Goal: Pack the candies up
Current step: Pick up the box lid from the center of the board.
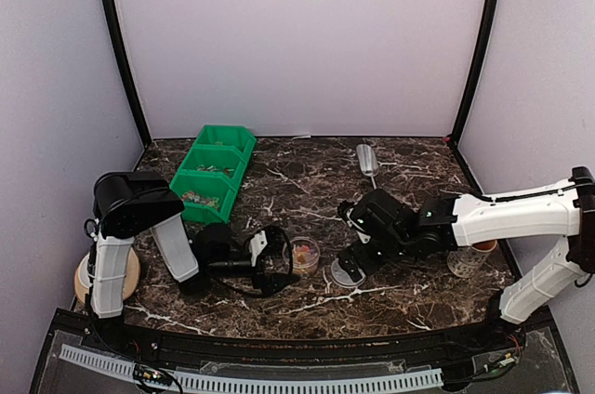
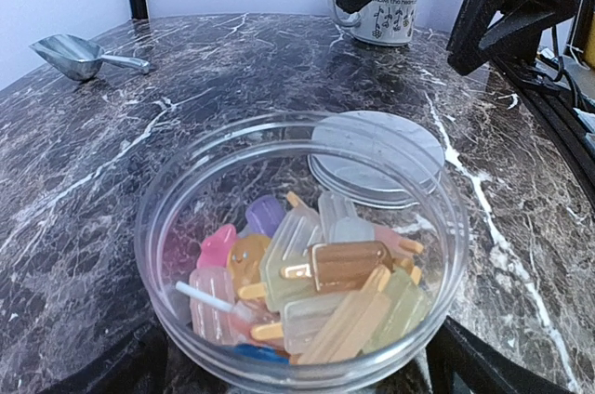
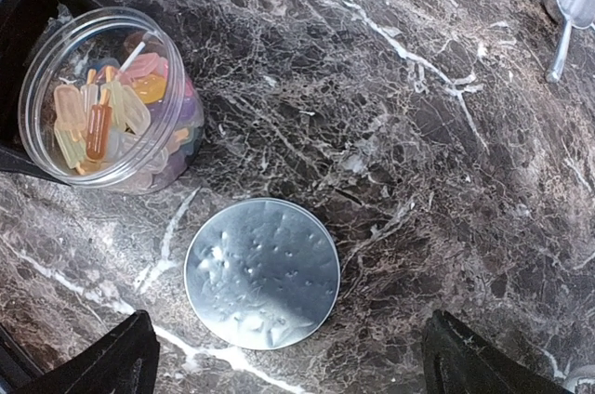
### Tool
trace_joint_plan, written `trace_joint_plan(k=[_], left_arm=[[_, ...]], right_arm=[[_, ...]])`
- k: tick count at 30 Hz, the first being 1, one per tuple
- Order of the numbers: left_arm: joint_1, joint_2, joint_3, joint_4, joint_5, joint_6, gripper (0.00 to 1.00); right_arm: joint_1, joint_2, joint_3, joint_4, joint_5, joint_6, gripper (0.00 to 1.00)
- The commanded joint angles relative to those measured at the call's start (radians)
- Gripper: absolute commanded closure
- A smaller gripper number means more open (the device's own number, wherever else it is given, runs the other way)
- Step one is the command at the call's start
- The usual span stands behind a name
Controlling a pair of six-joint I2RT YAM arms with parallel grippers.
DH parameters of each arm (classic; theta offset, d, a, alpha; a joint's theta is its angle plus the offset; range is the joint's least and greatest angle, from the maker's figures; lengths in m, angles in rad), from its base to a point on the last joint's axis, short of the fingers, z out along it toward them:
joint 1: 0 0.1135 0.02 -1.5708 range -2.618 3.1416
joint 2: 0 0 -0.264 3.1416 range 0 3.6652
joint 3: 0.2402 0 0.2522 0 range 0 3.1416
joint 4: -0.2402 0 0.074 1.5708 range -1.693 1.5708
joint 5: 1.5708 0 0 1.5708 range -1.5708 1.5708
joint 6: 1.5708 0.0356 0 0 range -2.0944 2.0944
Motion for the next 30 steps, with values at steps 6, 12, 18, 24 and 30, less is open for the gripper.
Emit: trace_joint_plan(k=[6,12,18,24,30], left_arm=[[0.002,0.021,-0.011,-0.247,-0.032,-0.029,0.07],[0.002,0.039,0.019,-0.264,-0.002,-0.010,0.06],[0.002,0.057,0.039,-0.274,0.001,-0.002,0.05],[0.002,0.066,0.049,-0.280,0.009,0.005,0.08],[0.001,0.068,0.056,-0.279,0.011,0.002,0.10]], right_arm=[[-0.009,0.045,0.038,-0.015,-0.026,-0.012,0.01],[-0.006,0.090,0.037,0.002,-0.061,-0.017,0.01],[-0.006,0.100,0.047,0.000,-0.071,-0.020,0.01],[-0.007,0.137,0.051,-0.009,-0.078,-0.022,0.01],[-0.006,0.175,0.060,-0.001,-0.086,-0.003,0.01]])
